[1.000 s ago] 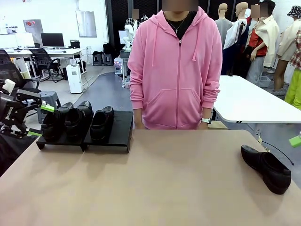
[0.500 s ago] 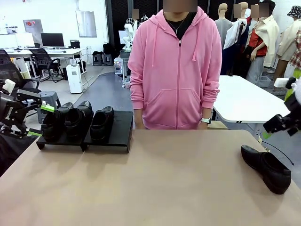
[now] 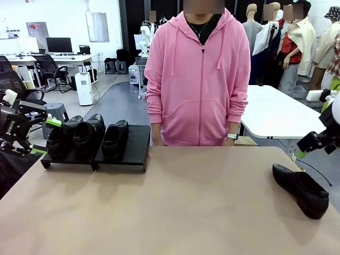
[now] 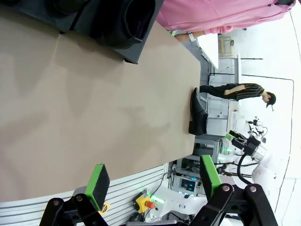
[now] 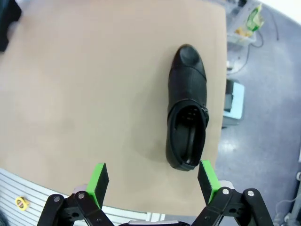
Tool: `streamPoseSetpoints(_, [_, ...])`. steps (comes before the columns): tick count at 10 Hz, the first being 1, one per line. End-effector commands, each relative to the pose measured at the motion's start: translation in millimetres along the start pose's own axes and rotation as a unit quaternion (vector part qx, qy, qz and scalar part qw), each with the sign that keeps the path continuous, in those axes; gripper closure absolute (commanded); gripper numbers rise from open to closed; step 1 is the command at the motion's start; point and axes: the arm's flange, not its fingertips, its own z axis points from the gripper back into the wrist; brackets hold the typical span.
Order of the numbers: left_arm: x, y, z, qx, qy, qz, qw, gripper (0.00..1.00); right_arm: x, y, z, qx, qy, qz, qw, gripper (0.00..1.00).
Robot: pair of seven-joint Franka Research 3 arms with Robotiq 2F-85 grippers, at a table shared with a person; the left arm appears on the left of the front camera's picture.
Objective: Organize the shoes by placing them on the stand.
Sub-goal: Pick up one Shoe and place it in the middle of the table.
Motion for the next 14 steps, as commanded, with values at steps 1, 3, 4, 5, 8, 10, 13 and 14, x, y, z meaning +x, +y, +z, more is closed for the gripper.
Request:
streamPoseSetpoints(1, [0,-2,2,0.000,0.002,0.006,1.000,0.00,36,-9,-45,-0.010,0.071,-0.016,0.997,0.00])
streamPoseSetpoints(3, [0,-2,2,0.000,0.002,0.006,1.000,0.00,51,-22,-93,-0.021,0.106,-0.040,0.993,0.00])
streamPoseSetpoints(4, [0,-2,2,0.000,0.002,0.006,1.000,0.00,53,-27,-116,-0.021,0.109,-0.043,0.993,0.00])
streamPoseSetpoints(5, [0,-2,2,0.000,0.002,0.006,1.000,0.00,53,-28,-136,-0.010,0.121,-0.035,0.992,0.00])
streamPoseSetpoints(8, [0,-2,2,0.000,0.002,0.006,1.000,0.00,48,-38,-177,-0.037,0.126,-0.060,0.990,0.00])
streamPoseSetpoints(10, [0,-2,2,0.000,0.002,0.006,1.000,0.00,43,-40,-189,-0.020,0.143,-0.080,0.986,0.00])
streamPoseSetpoints(13, [0,-2,2,0.000,0.002,0.006,1.000,0.00,42,-39,-191,-0.012,0.151,-0.088,0.985,0.00])
streamPoseSetpoints(14, [0,-2,2,0.000,0.002,0.006,1.000,0.00,39,-37,-190,-0.005,0.161,-0.079,0.984,0.60])
